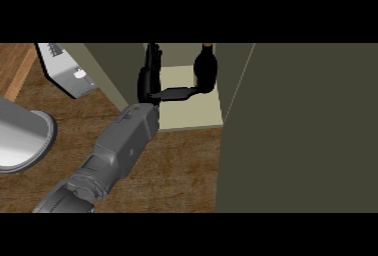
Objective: Pick up the wine, place it into the cabinet and close the cabinet
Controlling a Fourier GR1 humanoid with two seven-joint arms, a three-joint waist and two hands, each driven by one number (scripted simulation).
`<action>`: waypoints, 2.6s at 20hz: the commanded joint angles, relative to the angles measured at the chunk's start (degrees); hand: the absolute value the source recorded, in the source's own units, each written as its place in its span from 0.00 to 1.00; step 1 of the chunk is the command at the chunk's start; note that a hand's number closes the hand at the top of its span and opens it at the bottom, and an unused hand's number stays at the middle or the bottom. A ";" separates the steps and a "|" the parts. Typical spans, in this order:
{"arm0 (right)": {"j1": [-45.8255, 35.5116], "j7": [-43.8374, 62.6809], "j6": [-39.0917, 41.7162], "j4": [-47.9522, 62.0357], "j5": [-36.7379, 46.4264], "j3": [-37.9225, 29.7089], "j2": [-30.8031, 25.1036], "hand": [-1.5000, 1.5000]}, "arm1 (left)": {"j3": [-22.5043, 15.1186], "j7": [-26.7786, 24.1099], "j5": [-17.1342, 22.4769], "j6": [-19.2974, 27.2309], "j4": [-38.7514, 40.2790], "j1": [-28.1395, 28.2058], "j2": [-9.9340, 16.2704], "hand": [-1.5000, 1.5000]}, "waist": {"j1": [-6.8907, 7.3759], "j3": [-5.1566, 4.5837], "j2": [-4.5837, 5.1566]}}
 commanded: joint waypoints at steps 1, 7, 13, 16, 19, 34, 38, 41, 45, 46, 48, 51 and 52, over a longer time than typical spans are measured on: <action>-0.51 0.22 -0.93 -0.35 -1.11 -0.65 0.33 0.00 | -1.07 -0.87 2.55 -1.42 -1.21 3.21 0.12 0.00 | 1.37 0.09 -0.47; -0.77 0.84 -2.32 -0.99 1.12 1.06 0.33 0.00 | -8.20 -0.03 7.98 -2.01 -7.11 9.09 0.12 0.00 | 1.73 0.09 -0.94; 0.60 4.69 -3.04 -5.69 2.16 2.38 -0.10 0.00 | -21.34 3.98 14.76 6.38 -21.04 15.56 0.12 0.00 | 2.19 0.10 -1.30; -3.05 5.25 -2.39 -4.25 -0.99 -3.02 -2.11 0.00 | -28.58 3.13 19.41 11.94 -28.90 21.31 0.12 0.00 | 2.47 0.11 -1.03; -0.22 2.86 -3.05 -3.72 0.70 -1.70 -0.70 0.00 | -34.06 4.53 17.82 16.92 -38.50 27.73 0.12 0.00 | 4.10 0.14 -1.26; 3.39 -1.43 -1.99 -2.84 2.43 -1.13 0.14 0.00 | -44.57 14.04 4.21 31.68 -76.55 49.53 5.09 0.00 | 4.81 0.15 -1.12; 3.40 2.56 -1.95 -6.66 0.02 -2.93 -1.23 0.00 | -45.89 18.26 0.71 36.20 -82.28 51.30 5.58 0.00 | 4.63 0.14 -1.10; 2.57 1.17 0.70 -4.66 -6.20 -8.27 -3.33 0.00 | -47.79 16.26 -0.84 36.13 -89.24 57.69 8.04 0.00 | 4.72 0.16 -1.09; 5.40 -0.10 2.26 -4.44 -5.32 -5.03 -2.70 0.00 | -47.12 16.12 0.11 29.53 -96.34 63.54 15.05 0.00 | 4.77 0.15 -1.09; 4.29 3.82 1.07 -7.44 -7.27 -4.80 -2.39 0.00 | -47.00 19.18 -0.39 31.36 -96.60 60.81 14.19 0.00 | 4.58 0.15 -1.12; 4.13 1.56 1.69 -3.74 -6.42 -3.60 -1.39 0.00 | -46.02 19.86 -0.11 28.26 -98.56 61.11 17.42 0.00 | 4.64 0.16 -1.05; 5.44 5.66 4.09 -6.91 -7.16 -0.70 -3.10 1.00 | -44.03 19.18 2.59 22.96 -100.56 64.20 21.79 0.00 | 4.56 0.12 -1.09; 4.79 4.08 4.50 -4.17 -8.53 -3.23 -3.28 1.00 | -47.87 22.61 -1.22 27.98 -103.84 63.80 20.27 0.00 | 4.63 0.17 -1.06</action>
